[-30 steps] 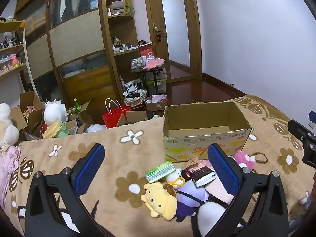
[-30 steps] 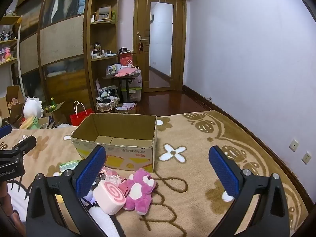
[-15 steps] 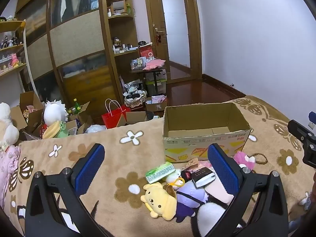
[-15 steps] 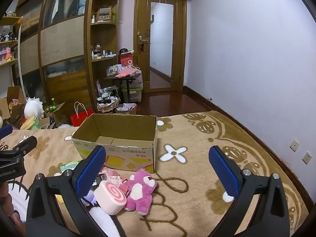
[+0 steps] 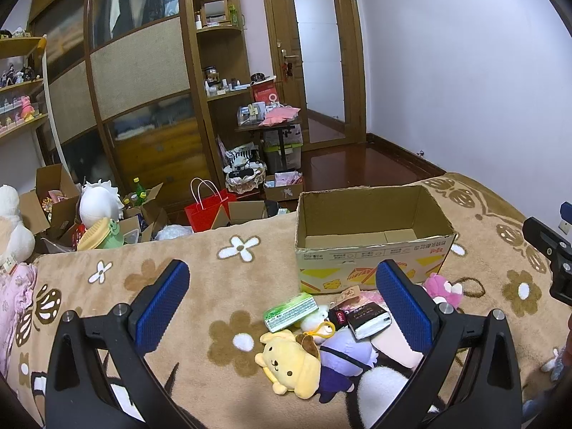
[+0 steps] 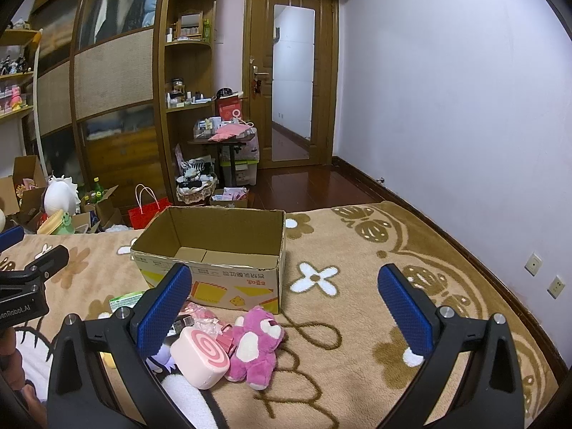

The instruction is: Organize soft objects

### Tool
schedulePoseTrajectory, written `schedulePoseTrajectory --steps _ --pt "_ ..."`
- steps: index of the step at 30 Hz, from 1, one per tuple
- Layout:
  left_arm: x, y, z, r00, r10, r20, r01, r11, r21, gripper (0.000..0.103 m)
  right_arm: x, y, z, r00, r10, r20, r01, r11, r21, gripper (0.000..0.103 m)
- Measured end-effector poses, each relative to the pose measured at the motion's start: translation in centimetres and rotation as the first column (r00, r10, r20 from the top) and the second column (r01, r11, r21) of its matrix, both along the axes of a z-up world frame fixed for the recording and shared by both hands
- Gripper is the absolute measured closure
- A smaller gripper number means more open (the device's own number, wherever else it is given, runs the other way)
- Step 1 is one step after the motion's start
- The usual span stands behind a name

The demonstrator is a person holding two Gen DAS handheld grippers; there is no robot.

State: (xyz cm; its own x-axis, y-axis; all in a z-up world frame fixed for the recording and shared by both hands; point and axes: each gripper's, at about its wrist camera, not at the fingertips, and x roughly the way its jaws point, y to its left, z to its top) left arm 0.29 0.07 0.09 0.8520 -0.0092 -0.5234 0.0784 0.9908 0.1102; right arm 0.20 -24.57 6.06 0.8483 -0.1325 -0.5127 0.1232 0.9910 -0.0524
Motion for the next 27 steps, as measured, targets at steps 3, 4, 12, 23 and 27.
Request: schedulePoseTrajectory --steps 3,4,12,23,27 --pt "0.02 -0.01 0.02 1.0 0.0 0.0 0.0 1.0 0.0 0.0 -0.02 0.02 0.03 1.0 0.0 0.0 0.0 1.0 0.0 0.0" --pt "0.02 0.0 0.02 1.0 0.0 0.0 0.0 1.0 0.001 0.0 -0.03 0.02 0.04 1.0 0.001 0.0 -0.001 1.0 0.001 0.0" --pt "0.02 -0.01 0.03 1.0 0.0 -0.001 0.0 1.0 0.0 0.0 0.33 0.23 -0.08 1.0 0.006 0.0 -0.006 1.0 -0.002 0.0" --pt "0.02 -0.02 0.04 1.0 -0.001 -0.001 0.001 1.0 0.0 0.0 0.0 0.14 0.27 1.0 0.008 0.002 -0.008 1.0 -0.001 0.0" --pt "0.03 -0.02 0.05 1.0 -0.001 -0.001 0.001 1.0 0.001 0.0 0.03 0.12 0.32 1.0 0.007 0.001 -0.007 1.0 -0.002 0.0"
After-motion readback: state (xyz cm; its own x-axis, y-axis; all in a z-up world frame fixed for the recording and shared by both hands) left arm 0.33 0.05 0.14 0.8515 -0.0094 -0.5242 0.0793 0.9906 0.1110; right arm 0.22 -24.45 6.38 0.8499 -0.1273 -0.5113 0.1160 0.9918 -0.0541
